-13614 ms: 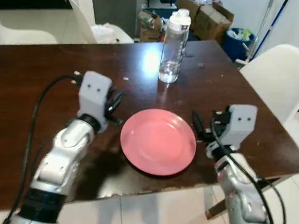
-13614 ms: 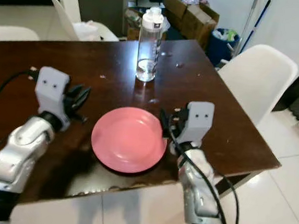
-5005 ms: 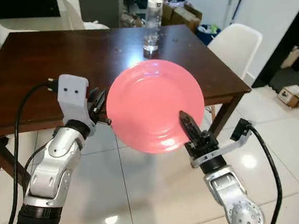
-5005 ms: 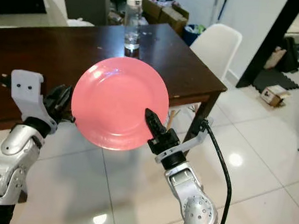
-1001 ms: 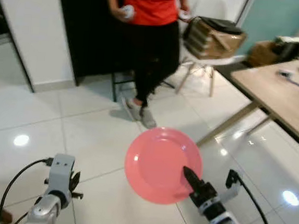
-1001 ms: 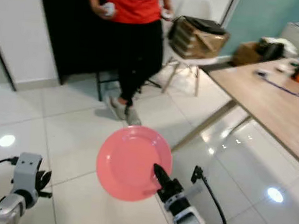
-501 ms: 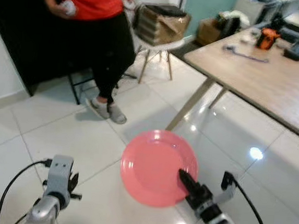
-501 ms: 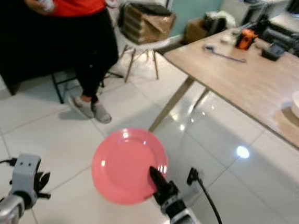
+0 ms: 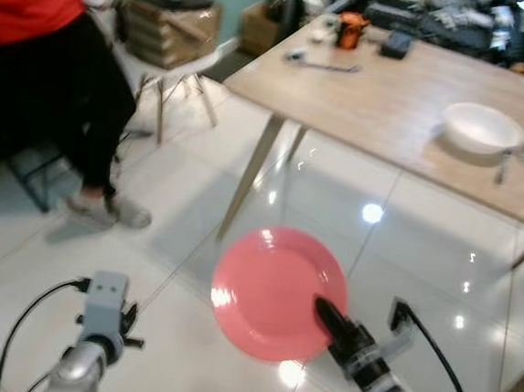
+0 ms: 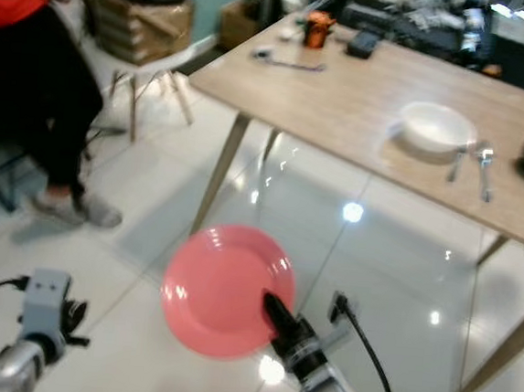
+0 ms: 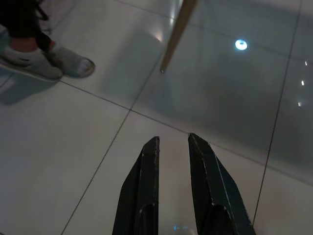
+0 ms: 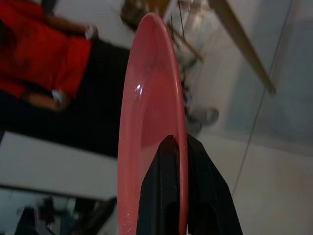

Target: Setting the table

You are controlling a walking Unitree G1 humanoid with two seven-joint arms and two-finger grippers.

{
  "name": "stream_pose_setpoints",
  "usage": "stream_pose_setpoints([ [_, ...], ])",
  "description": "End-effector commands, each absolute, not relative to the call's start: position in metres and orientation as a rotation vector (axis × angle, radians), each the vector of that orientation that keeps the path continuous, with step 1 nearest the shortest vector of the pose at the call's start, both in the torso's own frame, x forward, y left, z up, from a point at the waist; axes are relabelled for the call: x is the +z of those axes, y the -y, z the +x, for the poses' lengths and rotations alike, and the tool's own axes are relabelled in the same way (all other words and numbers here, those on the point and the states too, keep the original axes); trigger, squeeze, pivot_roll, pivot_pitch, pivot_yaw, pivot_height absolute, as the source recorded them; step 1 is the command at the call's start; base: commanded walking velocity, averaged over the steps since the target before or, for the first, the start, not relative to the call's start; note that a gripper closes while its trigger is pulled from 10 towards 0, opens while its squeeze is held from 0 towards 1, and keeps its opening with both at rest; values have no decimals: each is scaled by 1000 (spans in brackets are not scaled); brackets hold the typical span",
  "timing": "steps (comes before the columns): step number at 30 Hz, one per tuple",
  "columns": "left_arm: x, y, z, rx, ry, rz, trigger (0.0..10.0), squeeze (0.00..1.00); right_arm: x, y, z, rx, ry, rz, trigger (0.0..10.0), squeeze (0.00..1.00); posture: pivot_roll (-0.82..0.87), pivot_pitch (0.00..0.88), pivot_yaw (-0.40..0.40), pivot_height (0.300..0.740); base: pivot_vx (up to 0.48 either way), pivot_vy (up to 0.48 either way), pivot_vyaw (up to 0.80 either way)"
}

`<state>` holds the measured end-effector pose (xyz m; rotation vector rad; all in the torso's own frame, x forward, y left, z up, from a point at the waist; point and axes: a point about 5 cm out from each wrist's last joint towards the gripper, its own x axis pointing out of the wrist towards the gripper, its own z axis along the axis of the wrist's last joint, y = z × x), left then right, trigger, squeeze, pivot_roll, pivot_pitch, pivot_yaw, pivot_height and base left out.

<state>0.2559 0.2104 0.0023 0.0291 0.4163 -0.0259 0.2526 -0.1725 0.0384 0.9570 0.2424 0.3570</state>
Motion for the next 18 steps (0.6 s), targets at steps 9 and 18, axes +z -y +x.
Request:
stream_pose_setpoints([
  [9, -8, -215, 245, -12, -471, 33, 10000, 0, 30, 170, 245, 345, -277, 969, 10000, 0, -48, 22, 63, 740, 0, 0, -775],
  [18, -2, -221, 250, 14, -450, 28, 10000, 0, 33, 170, 247, 346, -265, 966, 10000, 0, -47, 23, 63, 740, 0, 0, -780],
])
